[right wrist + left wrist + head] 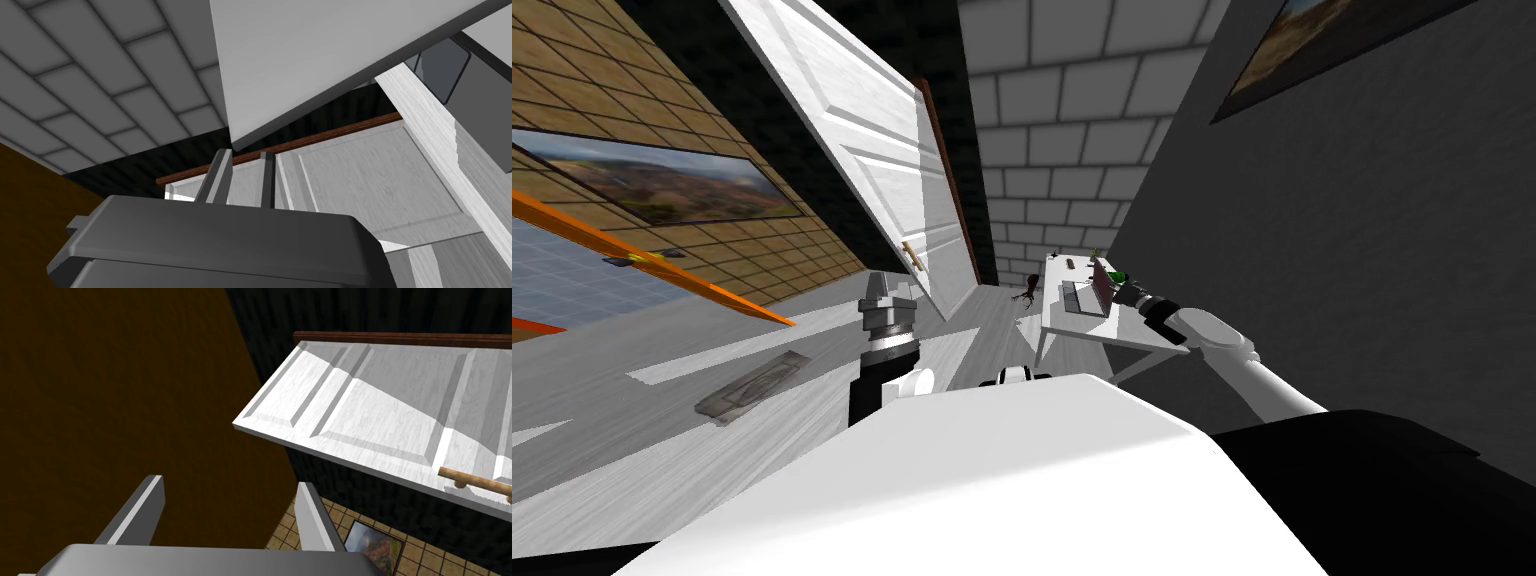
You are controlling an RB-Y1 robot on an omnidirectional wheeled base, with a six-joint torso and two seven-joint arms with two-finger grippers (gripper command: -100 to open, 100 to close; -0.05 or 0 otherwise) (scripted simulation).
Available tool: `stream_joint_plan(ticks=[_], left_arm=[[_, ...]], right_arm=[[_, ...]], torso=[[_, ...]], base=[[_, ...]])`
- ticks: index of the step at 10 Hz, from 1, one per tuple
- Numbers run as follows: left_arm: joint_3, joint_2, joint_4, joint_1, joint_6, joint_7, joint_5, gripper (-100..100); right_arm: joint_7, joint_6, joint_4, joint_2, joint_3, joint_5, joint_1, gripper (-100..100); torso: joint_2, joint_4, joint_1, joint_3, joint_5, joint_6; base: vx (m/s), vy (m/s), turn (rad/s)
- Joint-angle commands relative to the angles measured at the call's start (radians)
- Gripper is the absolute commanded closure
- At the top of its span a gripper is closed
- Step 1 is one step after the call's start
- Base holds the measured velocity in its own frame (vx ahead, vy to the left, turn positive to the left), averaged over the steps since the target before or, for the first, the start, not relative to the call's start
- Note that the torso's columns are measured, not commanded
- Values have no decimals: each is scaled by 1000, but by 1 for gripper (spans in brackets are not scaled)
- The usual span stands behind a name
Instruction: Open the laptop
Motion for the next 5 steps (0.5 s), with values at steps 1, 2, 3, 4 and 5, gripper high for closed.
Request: stream_joint_plan(ticks=[1, 2, 3, 4, 5], left_arm=[[0, 0, 0, 0, 0, 0, 0, 0], [0, 0, 0, 0, 0, 0, 0, 0], [0, 0, 0, 0, 0, 0, 0, 0], [0, 0, 0, 0, 0, 0, 0, 0], [0, 0, 0, 1, 0, 0, 0, 0]], right_arm=[[17, 10, 50, -21, -15, 23, 6, 100], [27, 16, 84, -36, -24, 37, 3, 100], [8, 17, 66, -41, -12, 31, 2, 100], [33, 35, 67, -45, -10, 60, 12, -100], [46, 43, 66, -46, -10, 75, 19, -100]], torso=[[3, 3, 2, 2, 2, 1], [4, 4, 0, 3, 3, 4], [6, 5, 1, 3, 3, 1], [5, 4, 0, 3, 3, 2], [4, 4, 1, 2, 3, 1]], base=[[-70, 99, 103], [-55, 77, 136], [-26, 34, 40], [28, 7, -69], [57, 1, -60]])
